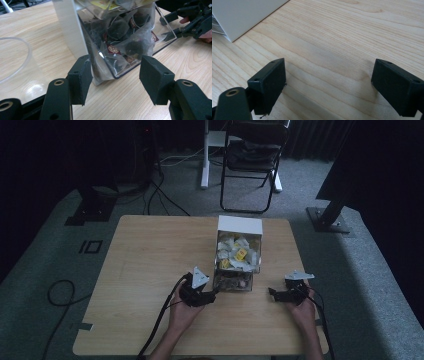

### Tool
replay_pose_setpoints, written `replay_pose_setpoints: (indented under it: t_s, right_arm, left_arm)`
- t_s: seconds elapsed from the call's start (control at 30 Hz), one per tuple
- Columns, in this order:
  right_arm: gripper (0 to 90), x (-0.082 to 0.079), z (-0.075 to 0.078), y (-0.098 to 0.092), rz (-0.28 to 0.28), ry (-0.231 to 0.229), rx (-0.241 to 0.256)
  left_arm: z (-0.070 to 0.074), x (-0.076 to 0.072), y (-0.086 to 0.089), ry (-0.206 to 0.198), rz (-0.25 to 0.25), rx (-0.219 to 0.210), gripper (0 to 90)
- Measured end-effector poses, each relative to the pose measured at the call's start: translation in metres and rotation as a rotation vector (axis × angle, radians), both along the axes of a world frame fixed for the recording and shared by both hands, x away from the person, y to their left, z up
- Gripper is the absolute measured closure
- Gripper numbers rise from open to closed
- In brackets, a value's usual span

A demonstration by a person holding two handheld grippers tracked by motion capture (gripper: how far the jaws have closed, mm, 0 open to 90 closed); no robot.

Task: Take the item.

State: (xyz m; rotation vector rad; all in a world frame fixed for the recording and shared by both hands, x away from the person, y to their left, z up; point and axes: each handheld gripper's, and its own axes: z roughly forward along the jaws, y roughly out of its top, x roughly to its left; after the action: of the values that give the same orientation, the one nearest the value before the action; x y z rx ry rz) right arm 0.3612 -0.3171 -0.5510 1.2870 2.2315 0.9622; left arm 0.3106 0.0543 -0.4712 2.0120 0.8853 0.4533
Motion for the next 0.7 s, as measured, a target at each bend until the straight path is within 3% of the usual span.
replay_pose_setpoints:
  t_s: [0.7]
  right_arm:
    - [12.2,0.000,0.000,0.000,0.000,0.000,0.000]
  left_arm:
    - [-0.006,-0.001,-0.023,-0.008,-0.085,0.017,47.8]
